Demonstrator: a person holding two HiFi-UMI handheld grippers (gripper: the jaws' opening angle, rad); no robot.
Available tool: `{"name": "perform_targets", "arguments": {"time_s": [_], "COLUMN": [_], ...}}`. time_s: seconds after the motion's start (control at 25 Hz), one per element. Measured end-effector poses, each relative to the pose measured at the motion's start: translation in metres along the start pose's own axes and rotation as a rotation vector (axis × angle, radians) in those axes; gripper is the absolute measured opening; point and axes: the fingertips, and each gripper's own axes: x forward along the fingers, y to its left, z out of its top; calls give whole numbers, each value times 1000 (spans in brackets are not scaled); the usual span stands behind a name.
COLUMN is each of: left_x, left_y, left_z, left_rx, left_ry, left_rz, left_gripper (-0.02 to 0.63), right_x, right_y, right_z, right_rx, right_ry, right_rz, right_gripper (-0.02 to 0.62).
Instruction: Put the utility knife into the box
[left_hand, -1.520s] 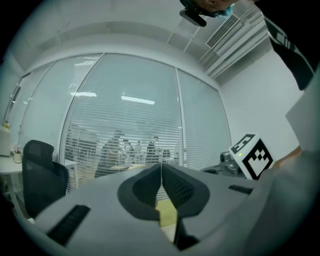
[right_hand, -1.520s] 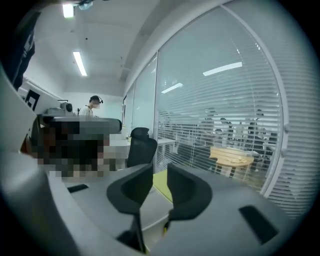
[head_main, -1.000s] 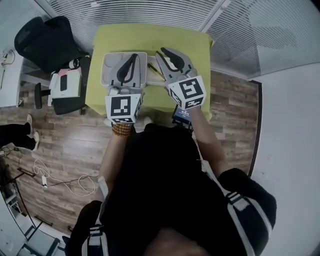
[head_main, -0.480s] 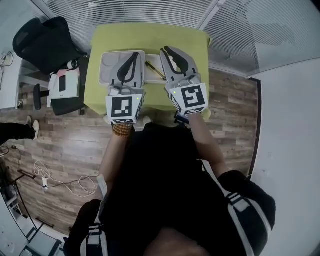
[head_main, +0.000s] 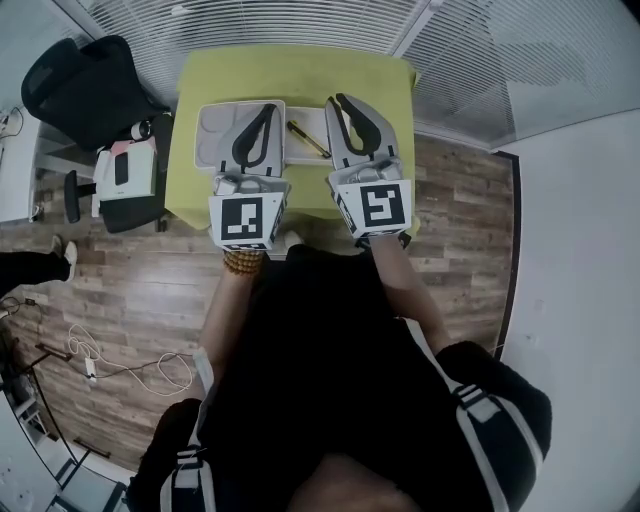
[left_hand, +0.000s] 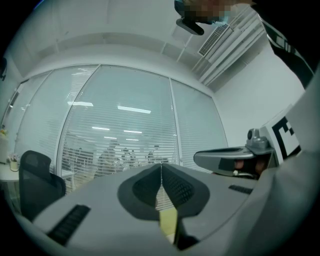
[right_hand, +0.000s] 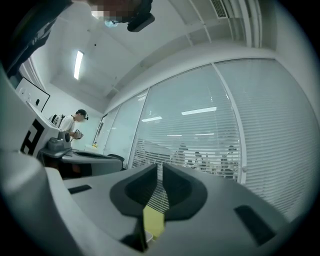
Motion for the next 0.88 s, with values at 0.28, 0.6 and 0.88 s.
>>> {"name": "perform_targets", "arguments": {"time_s": [0.28, 0.6, 0.88], "left_x": [-3, -9, -9], "left_y": [-2, -2, -9], "left_z": [-8, -13, -27], "left_rx": [-1, 3, 9], "left_ry": [16, 24, 34], "left_rz": [4, 4, 10], "left_gripper": [15, 15, 15], "right_x": [-2, -10, -17], "right_y": [18, 28, 32], "right_z": [10, -1, -19], "right_rx": [-67, -42, -42], "right_ry": [-77, -60, -25], "right_rz": [7, 4, 20], "right_gripper": [32, 26, 21]}}
